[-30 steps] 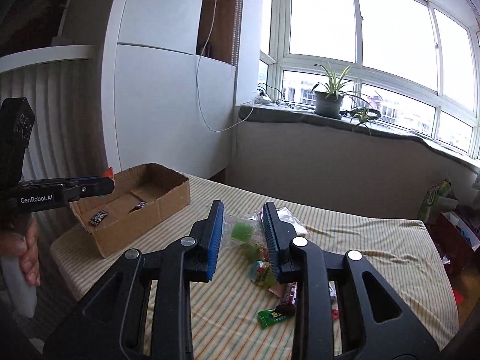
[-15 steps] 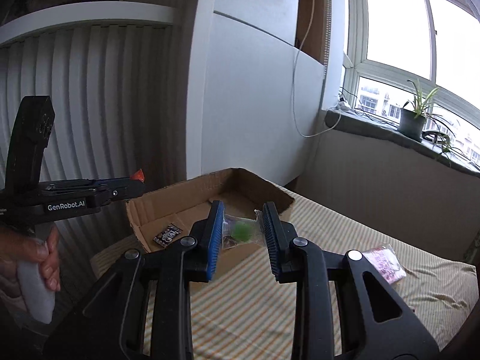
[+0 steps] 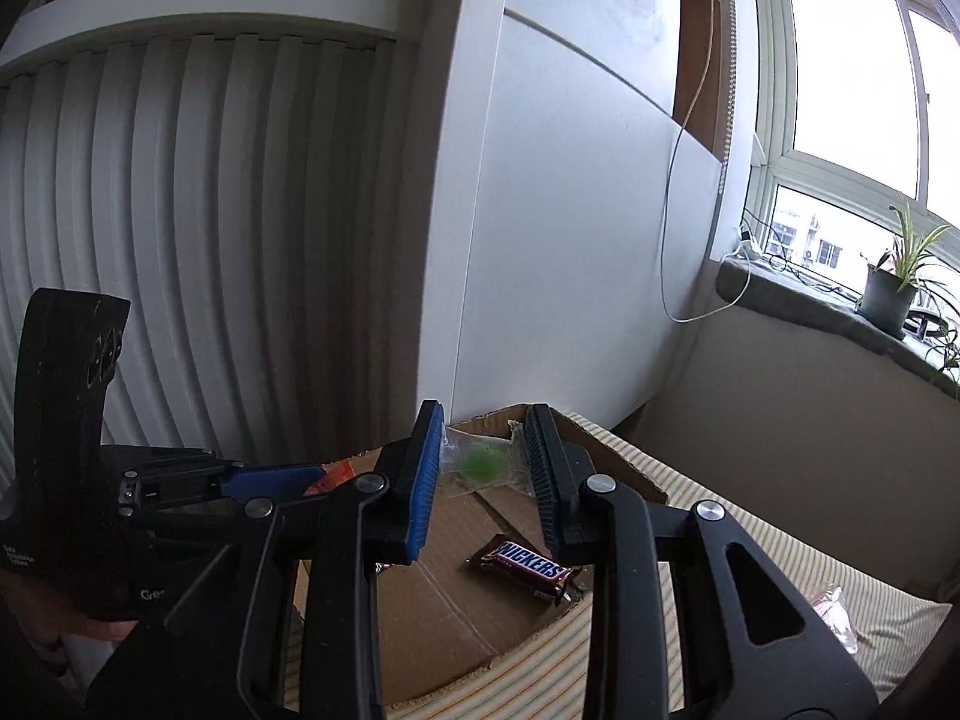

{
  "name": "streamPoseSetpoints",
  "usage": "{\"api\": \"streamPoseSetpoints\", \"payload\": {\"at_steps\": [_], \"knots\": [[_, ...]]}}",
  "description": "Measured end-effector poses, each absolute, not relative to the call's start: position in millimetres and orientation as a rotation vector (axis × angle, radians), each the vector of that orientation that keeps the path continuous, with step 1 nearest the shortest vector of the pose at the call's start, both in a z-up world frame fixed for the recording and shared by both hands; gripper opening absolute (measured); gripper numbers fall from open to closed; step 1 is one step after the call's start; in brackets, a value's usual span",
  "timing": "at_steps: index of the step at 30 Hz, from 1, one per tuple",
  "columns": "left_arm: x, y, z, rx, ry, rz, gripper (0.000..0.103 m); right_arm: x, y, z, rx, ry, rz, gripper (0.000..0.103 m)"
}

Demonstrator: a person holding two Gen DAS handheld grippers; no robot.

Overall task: Organize snacks
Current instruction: 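Carry the red packet and green candy over the cardboard box, then open both tools to drop the candies into the box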

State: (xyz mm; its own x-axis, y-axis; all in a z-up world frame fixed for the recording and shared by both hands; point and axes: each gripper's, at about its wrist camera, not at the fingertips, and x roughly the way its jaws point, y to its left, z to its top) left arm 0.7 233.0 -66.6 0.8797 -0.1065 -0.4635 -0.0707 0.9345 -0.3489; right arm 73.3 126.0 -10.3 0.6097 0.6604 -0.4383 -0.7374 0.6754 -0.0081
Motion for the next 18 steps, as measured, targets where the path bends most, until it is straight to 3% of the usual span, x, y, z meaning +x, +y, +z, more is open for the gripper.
{"api": "streamPoseSetpoints", "payload": {"at_steps": [1, 3, 5, 6, 11, 13, 18], "knots": [[3.2, 233.1, -68.7, -0.366, 0.505, -0.018, 0.030, 79.8, 129.2, -16.7, -0.194, 0.452, 0.807, 0.048], [8.2, 233.0, -72.7, -0.364, 0.527, -0.009, 0.039, 83.3, 126.0, -23.6, -0.169, 0.463, 0.798, 0.060], [9.0, 235.4, -76.4, -0.366, 0.538, 0.016, 0.068, 81.7, 120.1, -25.4, -0.164, 0.452, 0.783, 0.063], [8.0, 236.1, -76.5, -0.369, 0.535, 0.029, 0.073, 80.2, 117.0, -25.5, -0.165, 0.446, 0.772, 0.064], [0.3, 248.3, -74.8, -0.400, 0.527, 0.076, 0.076, 69.0, 101.5, -18.7, -0.155, 0.413, 0.744, 0.075], [-4.8, 251.9, -70.1, -0.417, 0.513, 0.089, 0.076, 61.3, 99.2, -16.5, -0.166, 0.390, 0.729, 0.085], [-15.0, 251.5, -61.5, -0.409, 0.491, 0.103, 0.076, 48.9, 91.7, -14.3, -0.136, 0.400, 0.734, 0.088]]}}
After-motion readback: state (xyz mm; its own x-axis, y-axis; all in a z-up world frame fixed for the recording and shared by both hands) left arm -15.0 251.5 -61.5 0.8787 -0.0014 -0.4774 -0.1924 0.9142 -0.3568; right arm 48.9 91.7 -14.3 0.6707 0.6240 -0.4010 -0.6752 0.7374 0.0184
